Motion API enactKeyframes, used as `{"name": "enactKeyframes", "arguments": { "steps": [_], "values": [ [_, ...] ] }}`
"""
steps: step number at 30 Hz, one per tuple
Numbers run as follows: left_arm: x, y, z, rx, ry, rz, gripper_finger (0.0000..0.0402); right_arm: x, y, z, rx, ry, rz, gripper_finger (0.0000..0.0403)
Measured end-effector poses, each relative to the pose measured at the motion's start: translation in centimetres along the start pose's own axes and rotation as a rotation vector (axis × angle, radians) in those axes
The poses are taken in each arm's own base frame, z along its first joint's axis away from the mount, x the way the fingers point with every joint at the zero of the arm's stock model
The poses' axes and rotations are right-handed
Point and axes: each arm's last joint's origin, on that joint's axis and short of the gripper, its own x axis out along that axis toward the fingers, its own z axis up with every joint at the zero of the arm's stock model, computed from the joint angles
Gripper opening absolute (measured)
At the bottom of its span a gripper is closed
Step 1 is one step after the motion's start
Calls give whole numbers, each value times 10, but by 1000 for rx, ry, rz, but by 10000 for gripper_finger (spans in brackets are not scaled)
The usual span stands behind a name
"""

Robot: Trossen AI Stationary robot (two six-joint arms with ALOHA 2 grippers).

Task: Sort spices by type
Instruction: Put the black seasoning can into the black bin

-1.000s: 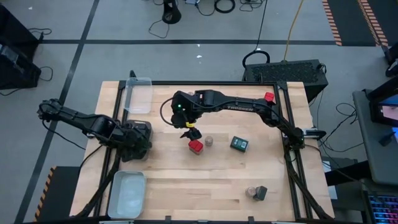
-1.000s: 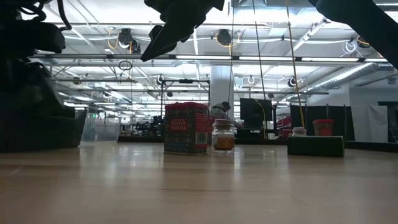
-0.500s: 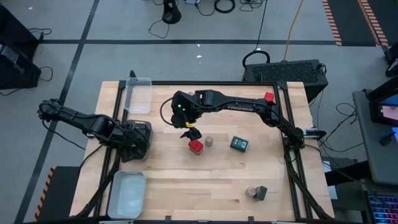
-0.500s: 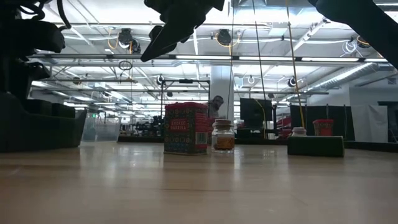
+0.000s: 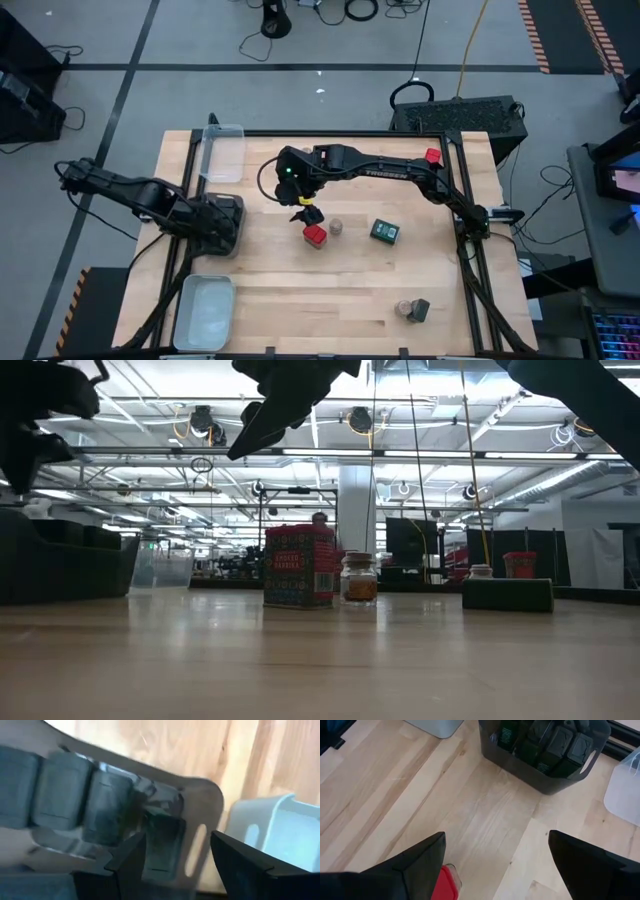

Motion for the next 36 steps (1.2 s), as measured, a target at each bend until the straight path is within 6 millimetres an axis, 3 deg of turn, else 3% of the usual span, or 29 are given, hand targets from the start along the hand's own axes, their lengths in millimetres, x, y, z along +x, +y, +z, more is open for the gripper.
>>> {"name": "enactKeyframes", "arguments": {
  "steps": [7, 16, 24, 36],
  "values": [
    [12, -7, 6, -120, 164, -38, 172, -1, -3, -2, 2, 0, -10, 337],
    [10, -6, 6, -109, 253, 66, 12, -2, -4, -1, 2, -5, -14, 337],
    [14, -4, 3, -200, 348, 124, 4, -1, -4, -2, 5, -2, -11, 337],
    [30, -8, 8, -199, 468, 171, 3, -1, -4, -2, 3, -1, -10, 337]
  ]
}}
